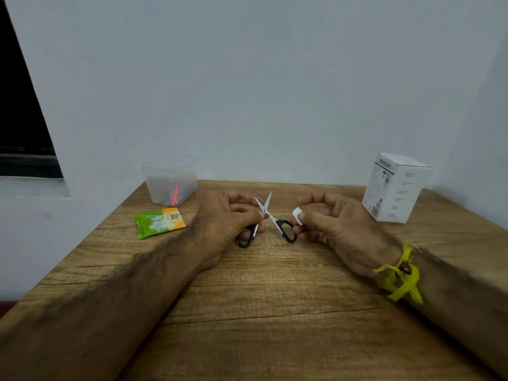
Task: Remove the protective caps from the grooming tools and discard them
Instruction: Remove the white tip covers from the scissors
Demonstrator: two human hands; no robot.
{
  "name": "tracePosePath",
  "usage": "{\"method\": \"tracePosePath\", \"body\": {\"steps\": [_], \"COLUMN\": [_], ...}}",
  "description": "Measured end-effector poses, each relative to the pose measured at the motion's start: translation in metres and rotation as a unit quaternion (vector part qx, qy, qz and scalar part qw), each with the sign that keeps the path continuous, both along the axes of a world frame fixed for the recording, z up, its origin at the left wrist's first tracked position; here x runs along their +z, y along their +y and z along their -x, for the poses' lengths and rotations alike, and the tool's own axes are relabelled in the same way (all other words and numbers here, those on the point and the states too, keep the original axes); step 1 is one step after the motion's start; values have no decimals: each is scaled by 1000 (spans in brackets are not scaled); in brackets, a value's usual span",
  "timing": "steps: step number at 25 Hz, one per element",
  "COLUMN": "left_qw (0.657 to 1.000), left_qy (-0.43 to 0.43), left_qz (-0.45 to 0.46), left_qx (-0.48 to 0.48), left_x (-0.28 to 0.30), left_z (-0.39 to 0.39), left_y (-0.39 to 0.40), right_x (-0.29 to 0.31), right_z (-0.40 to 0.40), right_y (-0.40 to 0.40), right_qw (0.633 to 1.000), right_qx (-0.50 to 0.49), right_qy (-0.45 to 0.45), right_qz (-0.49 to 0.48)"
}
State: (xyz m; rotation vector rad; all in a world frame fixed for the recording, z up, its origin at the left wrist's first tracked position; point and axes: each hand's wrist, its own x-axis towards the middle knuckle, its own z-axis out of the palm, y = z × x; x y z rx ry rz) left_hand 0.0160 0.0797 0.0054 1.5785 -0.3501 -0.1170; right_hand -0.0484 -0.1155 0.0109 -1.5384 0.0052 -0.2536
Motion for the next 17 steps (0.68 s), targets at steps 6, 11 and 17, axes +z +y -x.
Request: {"method": "tracePosePath", "body": {"steps": [6,11,17], "left_qw": [1000,1000,1000], "left_qy": [-13,-16,-18], "left_qz": [4,-5,1], "left_qx": [7,7,12], "left_x": [-3,-2,-2], "left_z": [-1,-2,-2], "left_y": [0,1,0], "right_x": [-4,-7,-16], "right_z": [-4,2,-7], "right_y": [-3,0,11], "right_qw": [1000,927,824], "right_qx": [-12,-81,-101], "right_qy": [-5,-136,-218], "right_qz": [-13,341,514]}}
